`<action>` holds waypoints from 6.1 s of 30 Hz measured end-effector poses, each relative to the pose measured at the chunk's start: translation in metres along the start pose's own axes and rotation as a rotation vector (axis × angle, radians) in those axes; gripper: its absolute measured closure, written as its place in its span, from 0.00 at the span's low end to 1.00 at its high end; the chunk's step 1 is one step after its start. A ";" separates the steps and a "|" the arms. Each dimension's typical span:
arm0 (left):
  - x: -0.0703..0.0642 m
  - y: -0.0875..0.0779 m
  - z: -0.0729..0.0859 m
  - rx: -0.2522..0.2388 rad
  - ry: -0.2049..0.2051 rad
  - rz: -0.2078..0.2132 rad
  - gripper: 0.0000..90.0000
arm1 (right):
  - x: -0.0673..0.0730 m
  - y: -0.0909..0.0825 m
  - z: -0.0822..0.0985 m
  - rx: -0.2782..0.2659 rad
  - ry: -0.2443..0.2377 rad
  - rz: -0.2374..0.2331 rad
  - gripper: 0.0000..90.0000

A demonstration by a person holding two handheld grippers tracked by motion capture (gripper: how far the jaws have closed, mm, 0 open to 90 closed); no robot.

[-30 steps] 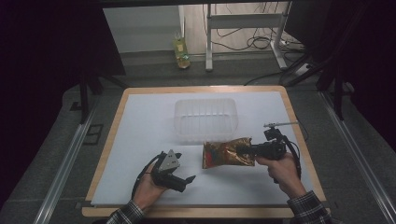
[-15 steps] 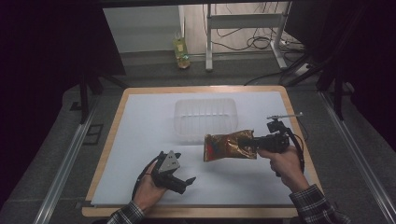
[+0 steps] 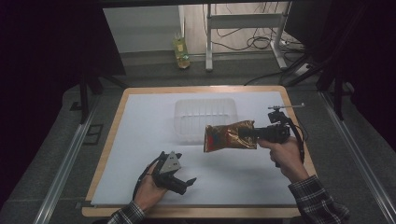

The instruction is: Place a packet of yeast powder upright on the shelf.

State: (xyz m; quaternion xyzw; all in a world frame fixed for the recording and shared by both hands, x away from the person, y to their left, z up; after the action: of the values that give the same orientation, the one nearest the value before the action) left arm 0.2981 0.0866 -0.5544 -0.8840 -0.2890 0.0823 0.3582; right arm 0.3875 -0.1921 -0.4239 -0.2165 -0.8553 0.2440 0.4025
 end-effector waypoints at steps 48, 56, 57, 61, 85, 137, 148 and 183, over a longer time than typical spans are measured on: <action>-0.002 -0.001 -0.001 0.005 0.019 0.012 0.01 | 0.005 0.070 -0.084 -0.018 0.027 0.068 0.85; -0.002 -0.001 -0.001 0.005 0.020 0.012 0.01 | 0.003 0.082 -0.092 0.005 0.012 0.125 0.85; -0.002 -0.001 -0.001 0.005 0.020 0.013 0.01 | 0.003 0.085 -0.094 0.011 0.011 0.133 0.85; -0.003 -0.001 -0.001 0.007 0.021 0.013 0.01 | 0.003 0.092 -0.096 0.023 0.013 0.141 0.85; -0.003 0.001 -0.001 0.012 0.026 0.018 0.01 | 0.002 0.125 -0.116 0.037 0.034 0.150 0.84; -0.004 0.001 -0.001 -0.004 0.028 0.038 0.01 | -0.007 0.176 -0.121 0.049 0.007 0.141 0.44; -0.005 0.002 -0.001 0.006 0.040 0.044 0.01 | 0.002 0.168 -0.115 0.075 -0.140 0.197 0.30; -0.006 0.003 0.000 0.015 0.051 0.043 0.01 | 0.023 0.144 -0.075 0.121 -0.506 0.316 0.15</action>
State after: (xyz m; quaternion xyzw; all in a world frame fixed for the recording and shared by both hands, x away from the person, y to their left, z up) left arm 0.2948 0.0818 -0.5571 -0.8891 -0.2601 0.0696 0.3702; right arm 0.4585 -0.0478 -0.4538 -0.2550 -0.8681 0.4002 0.1456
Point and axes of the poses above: each handheld gripper's, and its own axes: y roughly forward along the jaws, z roughly out of its underside, x roughly to its left, the point moved 5 cm from there along y, roughly forward along the jaws, and after that the axes turned 8 degrees about x, right-handed, at the moved point
